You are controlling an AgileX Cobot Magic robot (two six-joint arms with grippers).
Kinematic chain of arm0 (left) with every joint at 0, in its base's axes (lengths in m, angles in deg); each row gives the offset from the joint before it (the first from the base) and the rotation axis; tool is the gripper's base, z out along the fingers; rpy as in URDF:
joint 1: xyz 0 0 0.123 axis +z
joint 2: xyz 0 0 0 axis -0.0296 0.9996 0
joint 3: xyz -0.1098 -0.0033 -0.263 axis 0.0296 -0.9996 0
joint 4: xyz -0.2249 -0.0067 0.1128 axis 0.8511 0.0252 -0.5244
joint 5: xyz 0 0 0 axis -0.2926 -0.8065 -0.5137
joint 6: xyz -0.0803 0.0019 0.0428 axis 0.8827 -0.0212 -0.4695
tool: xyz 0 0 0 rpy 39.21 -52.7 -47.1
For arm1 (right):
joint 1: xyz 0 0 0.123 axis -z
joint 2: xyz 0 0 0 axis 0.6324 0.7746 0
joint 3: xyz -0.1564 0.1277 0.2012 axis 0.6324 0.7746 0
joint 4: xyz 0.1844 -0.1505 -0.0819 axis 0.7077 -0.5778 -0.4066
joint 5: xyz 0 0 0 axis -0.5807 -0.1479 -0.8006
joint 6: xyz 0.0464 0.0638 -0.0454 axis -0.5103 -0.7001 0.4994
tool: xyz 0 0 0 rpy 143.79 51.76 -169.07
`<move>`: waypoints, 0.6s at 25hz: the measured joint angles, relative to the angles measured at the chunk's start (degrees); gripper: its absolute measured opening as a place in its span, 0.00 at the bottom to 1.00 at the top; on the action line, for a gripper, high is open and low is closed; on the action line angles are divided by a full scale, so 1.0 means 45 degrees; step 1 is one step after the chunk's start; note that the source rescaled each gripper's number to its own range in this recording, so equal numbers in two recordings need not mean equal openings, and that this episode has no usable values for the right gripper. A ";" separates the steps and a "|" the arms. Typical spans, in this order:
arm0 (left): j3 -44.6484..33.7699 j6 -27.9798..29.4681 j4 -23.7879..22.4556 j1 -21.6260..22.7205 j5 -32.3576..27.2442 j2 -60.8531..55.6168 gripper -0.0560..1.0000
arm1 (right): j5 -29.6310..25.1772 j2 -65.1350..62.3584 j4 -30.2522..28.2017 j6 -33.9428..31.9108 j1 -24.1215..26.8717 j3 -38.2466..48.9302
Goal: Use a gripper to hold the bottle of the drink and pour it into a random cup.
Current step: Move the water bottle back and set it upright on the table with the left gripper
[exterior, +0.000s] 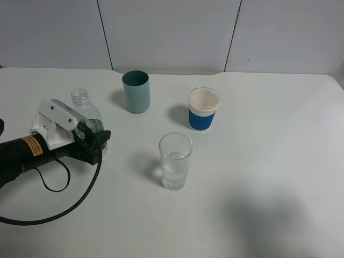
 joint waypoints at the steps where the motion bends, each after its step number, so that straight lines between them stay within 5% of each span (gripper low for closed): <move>1: 0.0000 0.0000 0.0000 0.0000 0.0000 0.0000 0.06 | 0.0000 0.0000 0.0000 0.0000 0.0000 0.0000; 13: 0.0000 -0.0015 -0.0203 0.0010 0.0000 0.0000 0.06 | 0.0000 0.0000 0.0000 0.0000 0.0000 0.0000; 15: 0.0000 -0.0015 -0.0252 0.0010 0.0000 0.0000 0.15 | 0.0000 0.0000 0.0000 0.0000 0.0000 0.0000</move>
